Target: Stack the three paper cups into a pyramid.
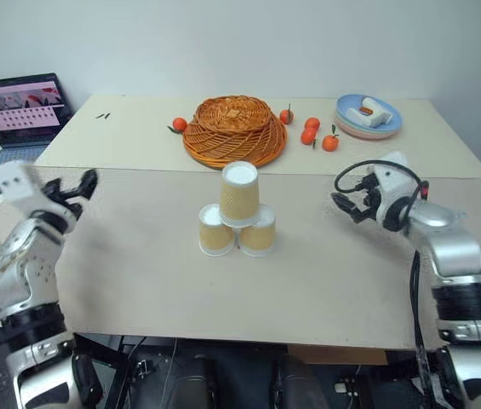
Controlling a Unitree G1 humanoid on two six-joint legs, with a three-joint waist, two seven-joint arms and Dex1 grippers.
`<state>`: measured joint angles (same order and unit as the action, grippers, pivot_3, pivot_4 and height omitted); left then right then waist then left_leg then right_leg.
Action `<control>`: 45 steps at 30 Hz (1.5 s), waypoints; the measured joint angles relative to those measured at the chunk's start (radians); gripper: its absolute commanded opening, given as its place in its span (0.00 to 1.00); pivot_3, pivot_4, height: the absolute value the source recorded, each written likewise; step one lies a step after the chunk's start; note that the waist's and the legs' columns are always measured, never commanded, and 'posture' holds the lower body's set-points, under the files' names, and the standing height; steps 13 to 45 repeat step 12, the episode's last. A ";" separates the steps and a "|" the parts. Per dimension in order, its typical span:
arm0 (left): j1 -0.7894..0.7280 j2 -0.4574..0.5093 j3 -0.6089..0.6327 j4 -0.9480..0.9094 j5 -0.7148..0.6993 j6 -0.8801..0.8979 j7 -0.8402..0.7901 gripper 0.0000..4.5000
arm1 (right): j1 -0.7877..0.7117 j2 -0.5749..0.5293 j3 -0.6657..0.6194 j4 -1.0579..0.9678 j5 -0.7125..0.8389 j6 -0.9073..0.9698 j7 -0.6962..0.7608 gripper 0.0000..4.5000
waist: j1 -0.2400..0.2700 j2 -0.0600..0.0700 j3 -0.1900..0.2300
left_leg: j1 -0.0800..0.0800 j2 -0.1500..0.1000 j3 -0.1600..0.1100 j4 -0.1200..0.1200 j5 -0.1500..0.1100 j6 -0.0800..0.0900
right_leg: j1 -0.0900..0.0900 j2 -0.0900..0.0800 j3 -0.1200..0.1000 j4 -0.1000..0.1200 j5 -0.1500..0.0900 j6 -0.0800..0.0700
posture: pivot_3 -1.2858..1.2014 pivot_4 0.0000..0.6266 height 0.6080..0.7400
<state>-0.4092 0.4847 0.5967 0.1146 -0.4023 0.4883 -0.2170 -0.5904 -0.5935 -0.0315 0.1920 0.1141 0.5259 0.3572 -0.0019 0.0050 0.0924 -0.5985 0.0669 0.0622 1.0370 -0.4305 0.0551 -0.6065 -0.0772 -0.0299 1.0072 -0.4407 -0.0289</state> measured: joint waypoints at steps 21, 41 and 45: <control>0.055 -0.044 -0.019 0.228 0.105 -0.310 0.093 0.99 | -0.007 0.182 -0.191 0.206 0.018 -0.162 -0.253 1.00 | 0.003 0.001 -0.004 | -0.011 0.001 0.000 0.004 0.000 -0.001 | -0.007 0.002 0.004 0.008 0.000 0.000 | 0.52 0.24 0.23; 0.055 -0.044 -0.019 0.228 0.105 -0.310 0.093 0.99 | -0.007 0.182 -0.191 0.206 0.018 -0.162 -0.253 1.00 | 0.003 0.001 -0.004 | -0.011 0.001 0.000 0.004 0.000 -0.001 | -0.007 0.002 0.004 0.008 0.000 0.000 | 0.52 0.24 0.23; 0.055 -0.044 -0.019 0.228 0.105 -0.310 0.093 0.99 | -0.007 0.182 -0.191 0.206 0.018 -0.162 -0.253 1.00 | 0.003 0.001 -0.004 | -0.011 0.001 0.000 0.004 0.000 -0.001 | -0.007 0.002 0.004 0.008 0.000 0.000 | 0.52 0.24 0.23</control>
